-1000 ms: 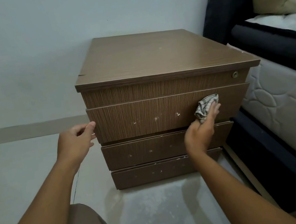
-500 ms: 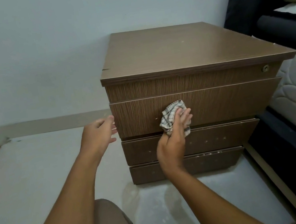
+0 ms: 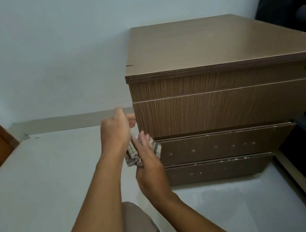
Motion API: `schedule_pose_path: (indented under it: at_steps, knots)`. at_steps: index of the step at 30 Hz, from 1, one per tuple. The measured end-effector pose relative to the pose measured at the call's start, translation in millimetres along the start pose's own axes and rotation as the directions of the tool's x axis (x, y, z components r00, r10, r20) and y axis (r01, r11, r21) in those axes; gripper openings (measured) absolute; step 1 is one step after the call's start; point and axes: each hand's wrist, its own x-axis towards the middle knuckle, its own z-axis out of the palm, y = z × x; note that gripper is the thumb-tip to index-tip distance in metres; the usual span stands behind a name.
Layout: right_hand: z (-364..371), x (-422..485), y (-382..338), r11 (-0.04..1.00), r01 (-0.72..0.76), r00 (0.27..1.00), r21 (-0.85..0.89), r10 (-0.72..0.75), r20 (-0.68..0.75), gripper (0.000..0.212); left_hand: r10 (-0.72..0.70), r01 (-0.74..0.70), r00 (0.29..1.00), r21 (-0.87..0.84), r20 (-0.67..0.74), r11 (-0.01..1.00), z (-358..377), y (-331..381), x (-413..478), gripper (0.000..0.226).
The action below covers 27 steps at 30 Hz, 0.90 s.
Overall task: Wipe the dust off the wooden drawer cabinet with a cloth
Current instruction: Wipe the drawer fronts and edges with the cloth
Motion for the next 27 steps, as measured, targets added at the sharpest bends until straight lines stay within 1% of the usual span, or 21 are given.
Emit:
schedule_pose_path:
  at_steps: [2, 3, 5, 7, 9, 10, 11, 13, 14, 16, 18, 19, 20, 22, 25, 27]
  knots:
    - [-4, -19, 3, 0.991, -0.060, 0.998, 0.122, 0.060, 0.009, 0.082, -0.010, 0.010, 1.000, -0.004, -0.014, 1.000, 1, -1, 2, 0.049]
    - [-8, -26, 3, 0.982, -0.083, 0.996, 0.167, 0.089, -0.027, 0.081, -0.020, 0.020, 1.000, -0.008, -0.020, 1.000, 1, 0, 2, 0.049]
    - [-19, -32, 1, 0.967, -0.097, 0.976, 0.236, 0.139, -0.169, 0.079, -0.030, 0.029, 0.999, -0.033, -0.019, 0.999, 3, 0, 6, 0.048]
    - [-30, -25, -1, 0.954, -0.081, 0.920, 0.288, 0.182, -0.346, 0.074, -0.036, 0.035, 0.999, -0.045, -0.017, 0.998, 4, 0, 5, 0.047]
    - [-37, -7, -4, 0.963, -0.042, 0.869, 0.267, 0.167, -0.467, 0.073, -0.028, 0.027, 0.999, -0.040, -0.022, 0.999, 4, -1, 5, 0.048]
    - [-38, 3, -6, 0.973, -0.021, 0.863, 0.231, 0.134, -0.488, 0.074, -0.022, 0.022, 1.000, -0.037, -0.022, 0.999, 4, -1, 5, 0.049]
    - [-38, 13, -6, 0.982, 0.000, 0.871, 0.190, 0.093, -0.482, 0.077, -0.021, 0.020, 1.000, -0.035, -0.018, 0.999, 4, -1, 4, 0.050]
    - [-34, 29, -8, 0.997, 0.033, 0.913, 0.075, 0.001, -0.409, 0.081, -0.024, 0.023, 1.000, -0.043, -0.008, 0.999, 2, 0, 4, 0.051]
    - [-31, 34, -9, 0.999, 0.046, 0.937, 0.002, -0.042, -0.346, 0.083, -0.025, 0.025, 1.000, -0.044, -0.004, 0.999, 1, 1, 3, 0.051]
    - [-22, 33, -5, 0.987, 0.082, 0.982, -0.136, -0.103, -0.157, 0.089, -0.021, 0.021, 1.000, -0.029, 0.003, 0.999, -2, 2, 2, 0.050]
    - [-15, 22, 5, 0.963, 0.171, 0.985, -0.207, -0.167, 0.035, 0.090, -0.020, 0.020, 1.000, -0.005, 0.014, 1.000, -4, 0, 3, 0.049]
    - [-14, 15, 12, 0.956, 0.209, 0.976, -0.207, -0.189, 0.111, 0.086, -0.024, 0.024, 0.999, 0.005, 0.029, 1.000, -5, -1, 3, 0.047]
    - [-15, 8, 17, 0.961, 0.215, 0.967, -0.173, -0.186, 0.172, 0.080, -0.027, 0.026, 0.999, 0.014, 0.046, 1.000, -5, -3, 4, 0.044]
    - [-23, -5, 23, 0.986, 0.159, 0.959, -0.052, -0.142, 0.244, 0.071, -0.027, 0.022, 0.996, 0.062, 0.083, 0.998, -4, -7, 5, 0.037]
    - [-45, -20, 27, 0.994, 0.033, 0.962, 0.108, -0.061, 0.266, 0.071, -0.017, -0.008, 0.991, 0.182, 0.133, 0.983, -4, -14, 4, 0.028]
    - [-65, -25, 31, 0.991, -0.024, 0.962, 0.132, -0.013, 0.273, 0.071, -0.006, -0.040, 0.987, 0.279, 0.163, 0.959, -1, -18, -1, 0.025]
